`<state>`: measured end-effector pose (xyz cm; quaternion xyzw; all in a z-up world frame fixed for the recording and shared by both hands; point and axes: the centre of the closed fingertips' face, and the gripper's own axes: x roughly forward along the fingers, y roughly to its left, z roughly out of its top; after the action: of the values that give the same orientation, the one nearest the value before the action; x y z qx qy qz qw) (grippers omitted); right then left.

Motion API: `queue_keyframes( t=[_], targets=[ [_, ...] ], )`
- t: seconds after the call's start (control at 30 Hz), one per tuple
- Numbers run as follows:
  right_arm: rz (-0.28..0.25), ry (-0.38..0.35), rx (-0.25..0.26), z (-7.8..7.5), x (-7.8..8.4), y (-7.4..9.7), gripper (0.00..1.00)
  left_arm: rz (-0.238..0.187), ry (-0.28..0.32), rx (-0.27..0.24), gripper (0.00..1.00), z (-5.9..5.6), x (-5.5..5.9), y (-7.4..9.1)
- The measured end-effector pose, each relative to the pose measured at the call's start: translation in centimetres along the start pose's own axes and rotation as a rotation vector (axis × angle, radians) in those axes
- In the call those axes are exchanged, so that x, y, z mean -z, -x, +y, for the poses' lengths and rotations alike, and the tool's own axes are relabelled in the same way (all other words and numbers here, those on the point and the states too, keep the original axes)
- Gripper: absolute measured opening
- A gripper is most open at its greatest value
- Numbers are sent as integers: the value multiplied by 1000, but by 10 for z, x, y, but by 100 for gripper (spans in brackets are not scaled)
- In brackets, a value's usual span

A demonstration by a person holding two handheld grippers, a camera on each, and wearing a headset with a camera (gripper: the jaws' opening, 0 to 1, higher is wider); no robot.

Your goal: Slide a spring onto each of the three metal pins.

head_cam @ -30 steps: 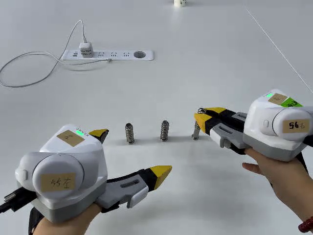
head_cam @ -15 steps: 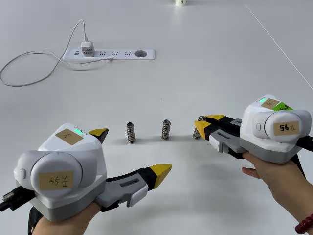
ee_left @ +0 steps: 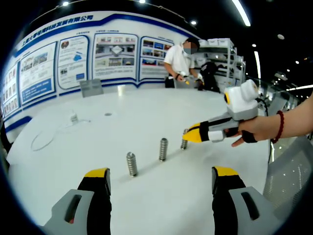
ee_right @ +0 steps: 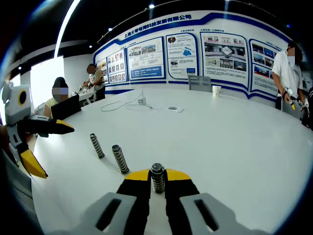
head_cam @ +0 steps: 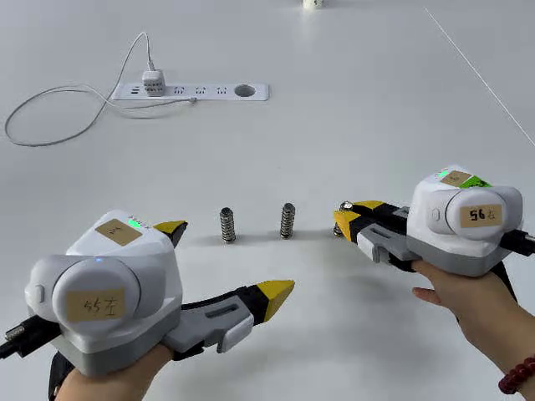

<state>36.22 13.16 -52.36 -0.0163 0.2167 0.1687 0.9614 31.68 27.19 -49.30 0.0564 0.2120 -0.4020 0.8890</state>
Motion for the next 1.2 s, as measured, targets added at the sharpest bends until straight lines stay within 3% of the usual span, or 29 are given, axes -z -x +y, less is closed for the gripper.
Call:
queue_keyframes(
  t=[0.27,0.4,0.87,1.2],
  targets=[
    [39,-27,-6,2,7,3,18,5,10,-1,87,1,2,-1],
    [29,-15,-10,5,3,9,20,6,11,0,87,3,3,0],
    [49,-15,-20,11,-4,26,41,19,-9,-5,89,10,-1,4],
    [71,-33,-51,18,-6,45,58,16,-10,12,94,15,-6,16]
  ],
)
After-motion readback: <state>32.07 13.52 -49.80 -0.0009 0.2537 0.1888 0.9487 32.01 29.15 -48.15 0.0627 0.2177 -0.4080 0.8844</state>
